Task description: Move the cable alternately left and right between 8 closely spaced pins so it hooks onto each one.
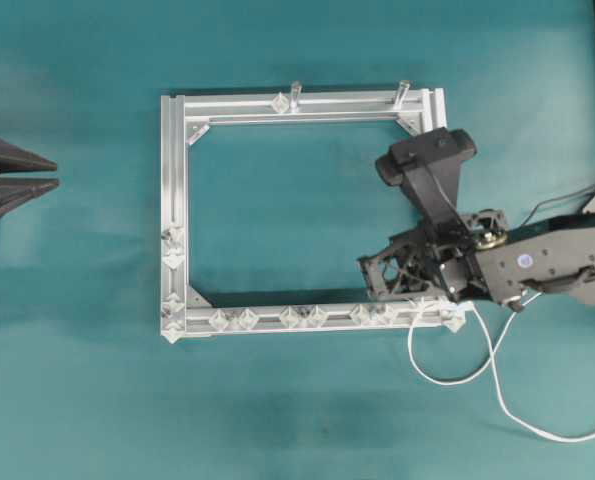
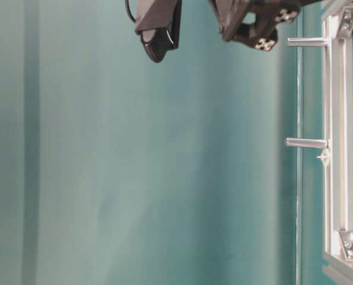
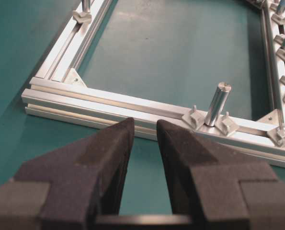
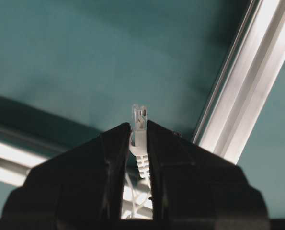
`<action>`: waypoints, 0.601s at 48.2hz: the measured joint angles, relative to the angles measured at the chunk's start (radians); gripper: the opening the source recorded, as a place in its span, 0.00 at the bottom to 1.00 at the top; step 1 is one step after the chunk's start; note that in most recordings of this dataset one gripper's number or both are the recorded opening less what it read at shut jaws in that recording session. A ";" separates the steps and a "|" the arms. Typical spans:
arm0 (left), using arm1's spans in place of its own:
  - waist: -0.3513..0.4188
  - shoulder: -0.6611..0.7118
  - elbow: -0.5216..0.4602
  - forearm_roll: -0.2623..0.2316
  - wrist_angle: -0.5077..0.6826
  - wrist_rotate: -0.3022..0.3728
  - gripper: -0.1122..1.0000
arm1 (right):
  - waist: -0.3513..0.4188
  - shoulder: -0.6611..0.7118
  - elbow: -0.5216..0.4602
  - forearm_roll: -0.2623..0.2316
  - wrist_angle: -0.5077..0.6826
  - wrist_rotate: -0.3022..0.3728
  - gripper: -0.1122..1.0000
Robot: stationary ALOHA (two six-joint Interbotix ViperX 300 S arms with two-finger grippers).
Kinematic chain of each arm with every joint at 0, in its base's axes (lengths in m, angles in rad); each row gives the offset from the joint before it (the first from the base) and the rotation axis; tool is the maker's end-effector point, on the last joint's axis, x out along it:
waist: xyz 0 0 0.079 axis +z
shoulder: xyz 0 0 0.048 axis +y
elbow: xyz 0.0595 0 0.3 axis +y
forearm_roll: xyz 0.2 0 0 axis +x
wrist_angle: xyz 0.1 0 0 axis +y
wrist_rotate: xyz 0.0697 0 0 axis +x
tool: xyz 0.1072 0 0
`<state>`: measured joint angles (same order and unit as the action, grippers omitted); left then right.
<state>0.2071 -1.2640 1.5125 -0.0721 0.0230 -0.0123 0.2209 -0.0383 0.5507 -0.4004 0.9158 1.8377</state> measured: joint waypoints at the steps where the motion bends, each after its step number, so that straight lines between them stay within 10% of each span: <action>1: 0.002 0.000 0.000 0.002 0.000 0.000 0.39 | -0.003 0.000 0.002 -0.002 -0.002 0.000 0.23; 29: 0.000 0.000 0.003 0.002 0.000 0.000 0.39 | -0.020 0.133 -0.132 -0.054 -0.025 -0.008 0.23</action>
<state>0.2071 -1.2640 1.5156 -0.0706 0.0230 -0.0123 0.2010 0.0951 0.4188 -0.4541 0.8912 1.8300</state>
